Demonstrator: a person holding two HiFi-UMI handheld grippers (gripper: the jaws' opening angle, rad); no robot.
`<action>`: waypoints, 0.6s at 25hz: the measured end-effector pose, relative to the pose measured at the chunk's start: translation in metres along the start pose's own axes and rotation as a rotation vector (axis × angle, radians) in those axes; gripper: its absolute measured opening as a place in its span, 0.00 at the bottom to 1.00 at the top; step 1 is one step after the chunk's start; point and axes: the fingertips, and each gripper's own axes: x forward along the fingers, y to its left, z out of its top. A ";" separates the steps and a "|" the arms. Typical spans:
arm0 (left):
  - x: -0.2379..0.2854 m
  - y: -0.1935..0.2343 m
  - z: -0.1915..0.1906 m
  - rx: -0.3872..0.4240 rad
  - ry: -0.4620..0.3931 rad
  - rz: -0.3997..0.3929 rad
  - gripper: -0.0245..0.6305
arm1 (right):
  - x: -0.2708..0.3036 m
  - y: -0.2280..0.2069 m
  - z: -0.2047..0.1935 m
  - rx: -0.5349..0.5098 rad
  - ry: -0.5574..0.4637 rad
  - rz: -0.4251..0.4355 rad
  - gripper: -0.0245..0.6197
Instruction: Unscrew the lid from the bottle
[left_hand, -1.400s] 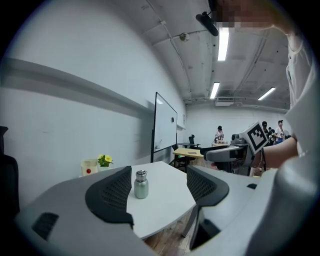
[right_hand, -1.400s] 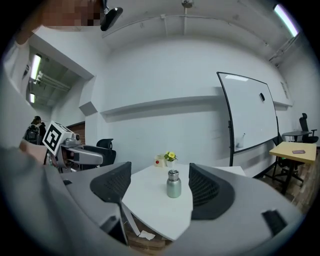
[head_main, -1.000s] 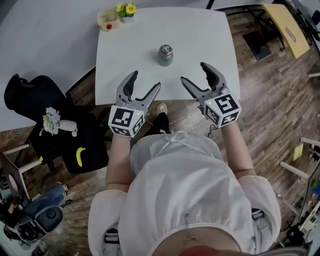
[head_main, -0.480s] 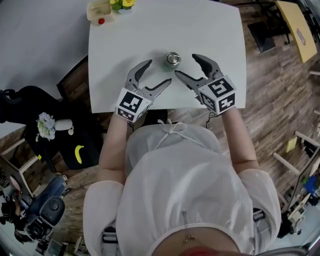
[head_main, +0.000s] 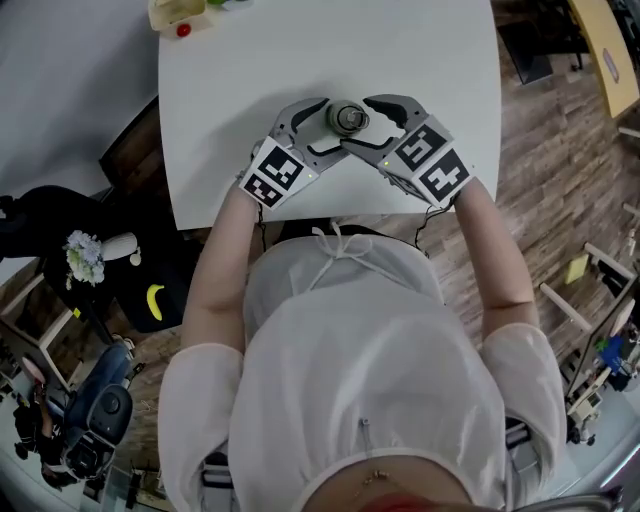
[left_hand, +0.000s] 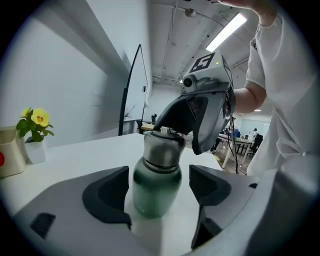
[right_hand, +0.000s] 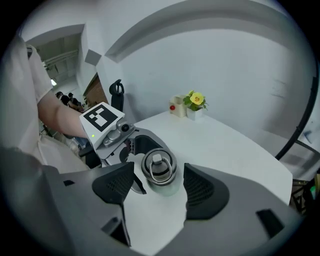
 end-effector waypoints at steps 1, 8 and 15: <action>0.003 0.000 -0.001 0.001 0.001 -0.016 0.61 | 0.002 0.000 -0.001 -0.013 0.030 0.009 0.53; 0.017 0.002 -0.006 0.040 -0.005 -0.078 0.60 | 0.008 0.002 -0.002 -0.087 0.160 0.027 0.41; 0.017 0.001 -0.007 0.049 -0.032 -0.118 0.60 | 0.009 0.002 -0.004 -0.120 0.209 0.020 0.41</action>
